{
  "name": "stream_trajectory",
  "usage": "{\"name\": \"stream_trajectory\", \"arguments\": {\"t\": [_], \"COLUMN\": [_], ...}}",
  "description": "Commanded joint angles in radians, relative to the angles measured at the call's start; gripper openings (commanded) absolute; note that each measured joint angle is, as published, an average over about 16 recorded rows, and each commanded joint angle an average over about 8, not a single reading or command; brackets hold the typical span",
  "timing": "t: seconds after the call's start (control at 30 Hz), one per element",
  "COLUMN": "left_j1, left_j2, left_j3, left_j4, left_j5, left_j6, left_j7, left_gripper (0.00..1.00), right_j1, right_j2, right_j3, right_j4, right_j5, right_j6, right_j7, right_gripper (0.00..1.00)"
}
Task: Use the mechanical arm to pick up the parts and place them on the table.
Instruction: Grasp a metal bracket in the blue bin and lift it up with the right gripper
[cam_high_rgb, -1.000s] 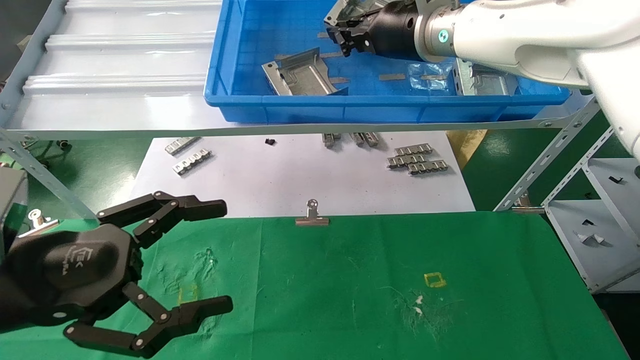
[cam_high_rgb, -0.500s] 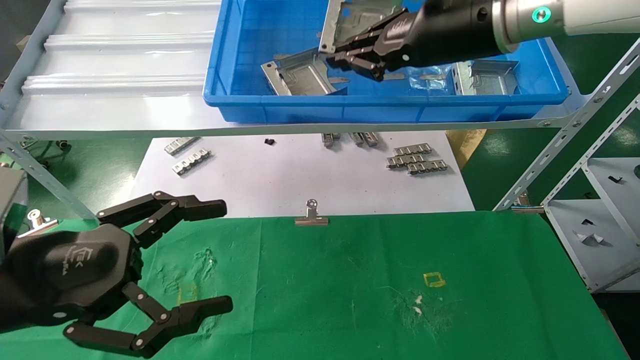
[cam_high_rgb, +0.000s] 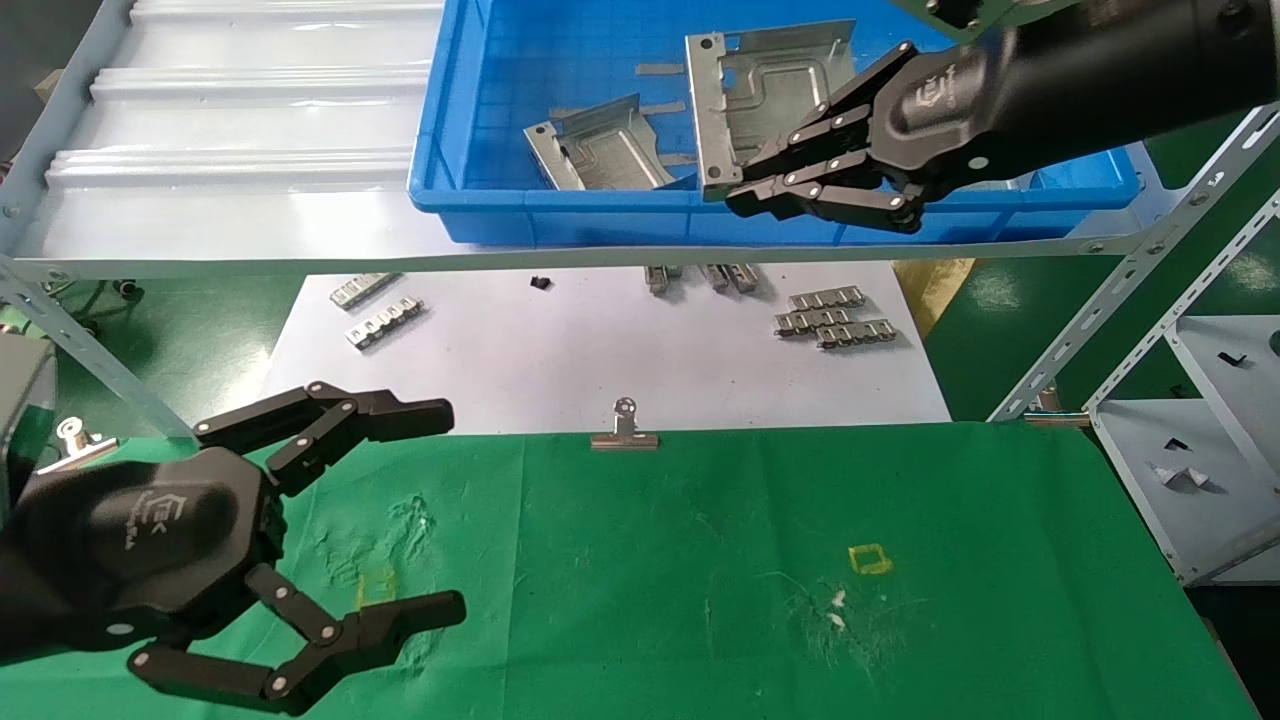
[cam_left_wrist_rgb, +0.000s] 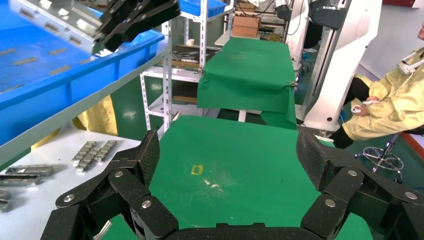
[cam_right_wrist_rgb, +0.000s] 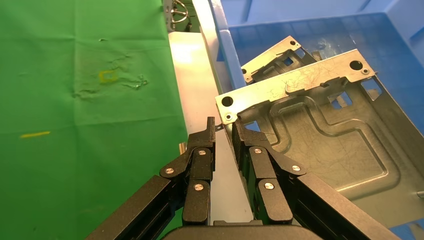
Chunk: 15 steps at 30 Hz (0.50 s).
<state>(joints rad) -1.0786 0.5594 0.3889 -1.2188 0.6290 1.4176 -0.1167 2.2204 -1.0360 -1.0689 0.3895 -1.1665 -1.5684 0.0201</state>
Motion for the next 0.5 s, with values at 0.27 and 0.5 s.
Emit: {"name": "stream_trajectory", "arguments": {"t": [0.27,0.5], "left_j1": [0.0,0.0], "left_j2": [0.0,0.0], "left_j3": [0.0,0.0], "left_j4": [0.0,0.0], "left_j5": [0.0,0.0], "left_j6": [0.0,0.0], "left_j7": [0.0,0.0], "left_gripper": [1.0,1.0], "right_j1": [-0.017,-0.022], "right_j2": [0.186,0.361], "right_j3": [-0.134,-0.252], "right_j4": [0.278,0.486], "right_j5": [0.124,0.247], "right_j6": [-0.038,-0.025], "right_j7": [0.075,0.137], "right_gripper": [0.0,0.0]}}
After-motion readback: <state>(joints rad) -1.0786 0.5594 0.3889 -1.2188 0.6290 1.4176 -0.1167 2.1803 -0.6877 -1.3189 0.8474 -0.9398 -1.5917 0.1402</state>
